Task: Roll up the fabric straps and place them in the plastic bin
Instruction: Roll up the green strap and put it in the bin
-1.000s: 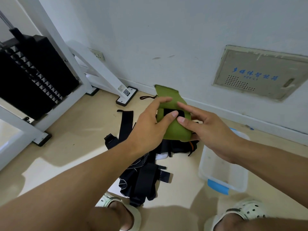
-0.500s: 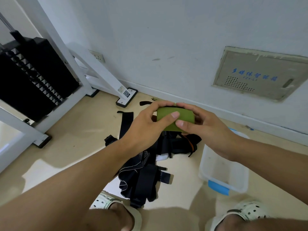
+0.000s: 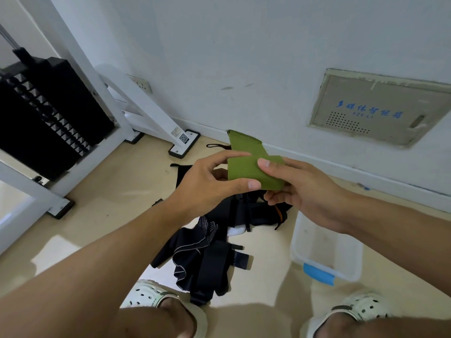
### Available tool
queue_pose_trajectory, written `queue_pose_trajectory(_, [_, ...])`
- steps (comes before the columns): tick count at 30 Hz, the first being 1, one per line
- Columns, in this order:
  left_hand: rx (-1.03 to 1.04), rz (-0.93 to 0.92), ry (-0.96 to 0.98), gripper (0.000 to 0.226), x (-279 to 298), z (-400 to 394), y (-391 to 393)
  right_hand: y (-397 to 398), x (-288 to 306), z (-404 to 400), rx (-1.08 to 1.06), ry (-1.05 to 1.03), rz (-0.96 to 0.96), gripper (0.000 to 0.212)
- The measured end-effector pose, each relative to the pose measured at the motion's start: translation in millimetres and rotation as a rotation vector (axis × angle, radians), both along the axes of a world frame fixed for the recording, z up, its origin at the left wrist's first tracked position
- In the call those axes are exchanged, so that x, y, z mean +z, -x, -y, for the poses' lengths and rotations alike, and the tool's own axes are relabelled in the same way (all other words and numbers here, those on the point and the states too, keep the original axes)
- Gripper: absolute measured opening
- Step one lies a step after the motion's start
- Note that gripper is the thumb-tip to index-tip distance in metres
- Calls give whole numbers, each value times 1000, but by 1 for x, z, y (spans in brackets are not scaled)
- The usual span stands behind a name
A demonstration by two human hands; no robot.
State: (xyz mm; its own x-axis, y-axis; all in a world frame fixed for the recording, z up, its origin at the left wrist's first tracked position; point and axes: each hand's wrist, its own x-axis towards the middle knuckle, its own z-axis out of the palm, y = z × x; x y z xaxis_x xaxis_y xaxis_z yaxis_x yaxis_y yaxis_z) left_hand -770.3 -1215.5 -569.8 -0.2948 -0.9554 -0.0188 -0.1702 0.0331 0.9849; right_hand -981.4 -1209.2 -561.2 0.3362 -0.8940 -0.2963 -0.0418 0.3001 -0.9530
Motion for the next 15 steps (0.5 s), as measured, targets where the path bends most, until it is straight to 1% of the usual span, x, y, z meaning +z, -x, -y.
queue_pose_trajectory(3, [16,-1,12,46,1,-3,3,2,1,-1,15,-3,-57,51])
queue_pose_trajectory(5, [36,13,2,41,3,-4,6,4,2,-2,25,22,-58,51])
queue_pose_trajectory(7, [77,23,-12,38,3,-5,9,5,2,-3,-15,55,-33,53])
queue_pose_trajectory(11, [131,35,-46,41,4,-4,17,6,3,-4,-135,78,59,50])
queue_pose_trajectory(15, [191,-9,-61,47,5,-6,22,4,-2,-5,-178,53,60,44])
